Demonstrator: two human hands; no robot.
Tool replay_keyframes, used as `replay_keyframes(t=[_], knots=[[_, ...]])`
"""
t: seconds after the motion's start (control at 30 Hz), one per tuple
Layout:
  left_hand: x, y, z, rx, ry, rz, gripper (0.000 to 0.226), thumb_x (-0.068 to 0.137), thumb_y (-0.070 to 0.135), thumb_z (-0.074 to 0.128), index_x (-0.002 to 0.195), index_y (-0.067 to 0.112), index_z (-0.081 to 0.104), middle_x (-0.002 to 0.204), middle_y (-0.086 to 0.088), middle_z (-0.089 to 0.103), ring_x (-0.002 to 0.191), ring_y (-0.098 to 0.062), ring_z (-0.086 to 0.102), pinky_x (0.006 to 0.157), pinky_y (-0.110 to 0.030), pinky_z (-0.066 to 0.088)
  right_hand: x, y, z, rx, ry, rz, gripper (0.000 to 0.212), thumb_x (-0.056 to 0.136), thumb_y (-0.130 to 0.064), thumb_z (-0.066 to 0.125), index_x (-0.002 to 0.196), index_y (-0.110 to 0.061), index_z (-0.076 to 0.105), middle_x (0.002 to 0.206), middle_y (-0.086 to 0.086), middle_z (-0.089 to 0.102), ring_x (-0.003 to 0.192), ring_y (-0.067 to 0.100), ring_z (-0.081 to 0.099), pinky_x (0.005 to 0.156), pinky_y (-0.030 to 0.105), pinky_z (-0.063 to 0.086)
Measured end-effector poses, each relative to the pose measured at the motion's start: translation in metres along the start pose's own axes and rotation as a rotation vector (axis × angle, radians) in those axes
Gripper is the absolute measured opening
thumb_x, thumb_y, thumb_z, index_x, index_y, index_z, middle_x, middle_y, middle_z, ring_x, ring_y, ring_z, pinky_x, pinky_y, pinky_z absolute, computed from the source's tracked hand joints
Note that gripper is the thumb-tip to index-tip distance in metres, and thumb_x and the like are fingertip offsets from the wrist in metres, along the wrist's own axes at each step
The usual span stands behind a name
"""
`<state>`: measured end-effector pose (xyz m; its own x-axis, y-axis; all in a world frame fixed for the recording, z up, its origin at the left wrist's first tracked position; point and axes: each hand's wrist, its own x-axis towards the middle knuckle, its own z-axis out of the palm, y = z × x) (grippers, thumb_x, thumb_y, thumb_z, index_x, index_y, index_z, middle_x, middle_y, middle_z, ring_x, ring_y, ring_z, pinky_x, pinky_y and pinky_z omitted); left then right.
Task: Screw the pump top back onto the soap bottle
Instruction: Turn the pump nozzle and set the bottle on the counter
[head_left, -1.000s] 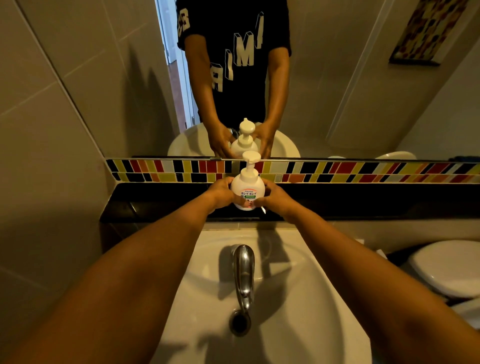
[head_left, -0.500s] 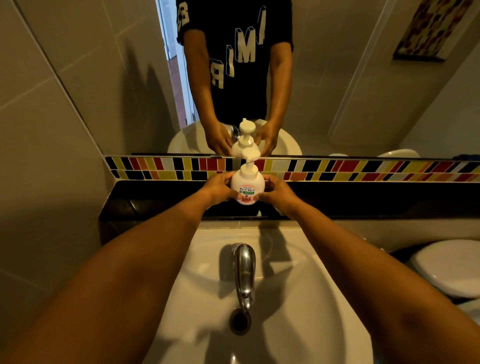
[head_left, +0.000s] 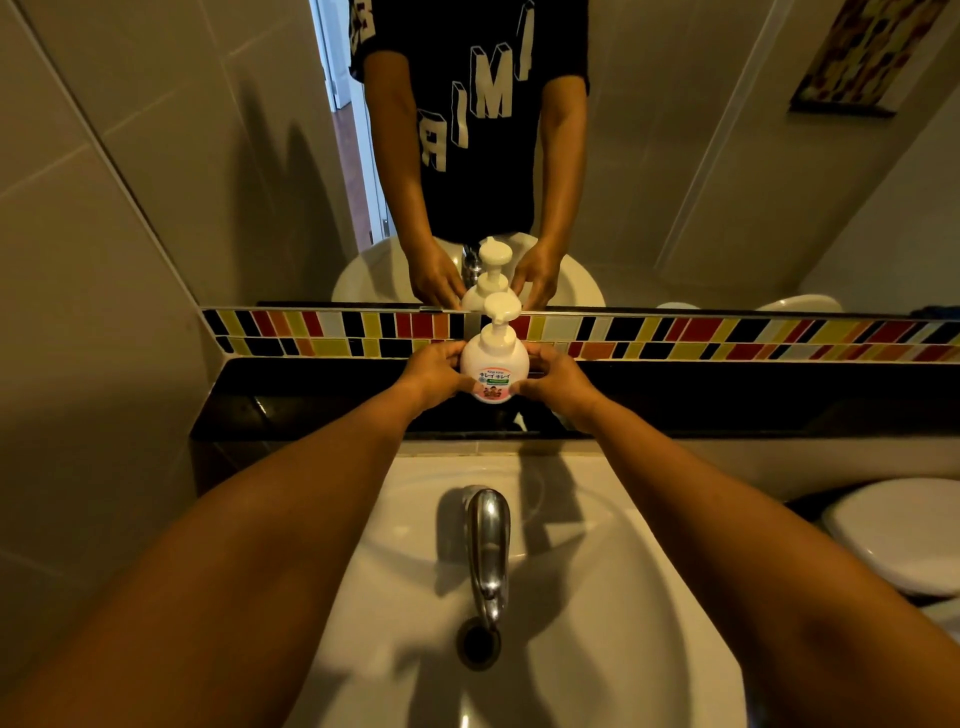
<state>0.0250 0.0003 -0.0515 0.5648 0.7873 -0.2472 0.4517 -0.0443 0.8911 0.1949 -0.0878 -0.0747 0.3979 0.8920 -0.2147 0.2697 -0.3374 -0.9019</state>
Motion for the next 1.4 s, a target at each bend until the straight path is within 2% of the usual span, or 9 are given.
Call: replay_keyframes(t=[0.53, 0.67, 0.77, 0.87, 0.93, 1.0, 1.07, 1.2, 1.4], knots=[[0.002, -0.003, 0.004, 0.017, 0.018, -0.021, 0.064, 0.078, -0.001, 0.076, 0.136, 0.012, 0.055, 0.136, -0.01, 0.062, 0.126, -0.028, 0.058, 0.102, -0.048, 0.05, 0.004, 0.004, 0.002, -0.017, -0.013, 0.004, 0.064, 0.08, -0.007, 0.078, 0.138, -0.019, 0.054, 0.135, 0.007, 0.062, 0.124, 0.028, 0.06, 0.102, 0.054, 0.05], [0.003, -0.002, 0.003, 0.02, 0.009, -0.024, 0.066, 0.076, -0.001, 0.077, 0.136, 0.013, 0.054, 0.137, -0.01, 0.06, 0.127, -0.029, 0.056, 0.103, -0.049, 0.049, -0.001, -0.005, -0.002, 0.001, -0.064, -0.003, 0.062, 0.084, 0.001, 0.071, 0.14, -0.016, 0.053, 0.136, 0.01, 0.062, 0.126, 0.029, 0.059, 0.103, 0.05, 0.05], [0.003, -0.001, 0.001, -0.023, -0.013, -0.019, 0.08, 0.074, -0.001, 0.079, 0.144, 0.016, 0.045, 0.144, -0.008, 0.054, 0.133, -0.028, 0.051, 0.106, -0.05, 0.047, -0.005, -0.019, -0.008, 0.097, -0.044, 0.003, 0.06, 0.088, 0.006, 0.062, 0.142, -0.017, 0.049, 0.136, 0.012, 0.059, 0.125, 0.029, 0.057, 0.103, 0.047, 0.05], [0.002, 0.0, 0.0, -0.038, -0.025, 0.007, 0.081, 0.072, 0.0, 0.08, 0.144, 0.018, 0.045, 0.143, -0.008, 0.056, 0.131, -0.028, 0.052, 0.104, -0.05, 0.049, -0.009, -0.037, -0.013, 0.163, 0.075, -0.01, 0.045, 0.094, -0.004, 0.054, 0.137, -0.018, 0.053, 0.119, 0.01, 0.062, 0.109, 0.027, 0.061, 0.087, 0.038, 0.055], [0.003, 0.001, 0.0, -0.035, -0.02, 0.01, 0.078, 0.073, 0.001, 0.08, 0.142, 0.018, 0.048, 0.141, -0.008, 0.057, 0.13, -0.028, 0.053, 0.1, -0.045, 0.051, -0.011, -0.049, -0.015, 0.206, 0.13, -0.036, 0.03, 0.099, -0.02, 0.051, 0.128, -0.016, 0.059, 0.096, 0.007, 0.064, 0.084, 0.019, 0.061, 0.067, 0.027, 0.052], [0.004, 0.0, 0.0, -0.037, -0.019, 0.015, 0.075, 0.074, 0.001, 0.079, 0.141, 0.017, 0.049, 0.14, -0.009, 0.058, 0.128, -0.028, 0.054, 0.091, -0.04, 0.054, -0.012, -0.059, -0.014, 0.286, 0.095, -0.048, 0.031, 0.101, -0.032, 0.049, 0.117, -0.009, 0.063, 0.079, 0.008, 0.062, 0.065, 0.016, 0.058, 0.055, 0.024, 0.048], [0.005, -0.001, 0.001, -0.037, -0.019, 0.021, 0.074, 0.074, 0.001, 0.08, 0.14, 0.017, 0.05, 0.137, -0.009, 0.059, 0.126, -0.028, 0.056, 0.088, -0.038, 0.055, -0.011, -0.066, -0.014, 0.322, 0.027, -0.063, 0.042, 0.101, -0.037, 0.049, 0.116, -0.001, 0.064, 0.076, 0.01, 0.065, 0.059, 0.016, 0.06, 0.052, 0.024, 0.048], [0.006, -0.001, 0.001, -0.035, -0.009, 0.019, 0.072, 0.073, 0.003, 0.081, 0.137, 0.015, 0.051, 0.134, -0.01, 0.06, 0.123, -0.027, 0.057, 0.095, -0.042, 0.053, -0.009, -0.074, -0.011, 0.336, -0.03, -0.053, 0.048, 0.098, -0.039, 0.055, 0.116, 0.005, 0.064, 0.076, 0.009, 0.067, 0.059, 0.017, 0.061, 0.053, 0.027, 0.05], [0.009, -0.003, 0.001, 0.0, -0.021, 0.016, 0.073, 0.069, 0.007, 0.085, 0.134, 0.016, 0.052, 0.129, -0.008, 0.064, 0.118, -0.027, 0.061, 0.094, -0.045, 0.055, -0.011, -0.086, -0.014, 0.358, -0.058, 0.041, 0.035, 0.097, -0.03, 0.059, 0.116, -0.001, 0.064, 0.083, 0.013, 0.074, 0.061, 0.016, 0.07, 0.052, 0.026, 0.055]])
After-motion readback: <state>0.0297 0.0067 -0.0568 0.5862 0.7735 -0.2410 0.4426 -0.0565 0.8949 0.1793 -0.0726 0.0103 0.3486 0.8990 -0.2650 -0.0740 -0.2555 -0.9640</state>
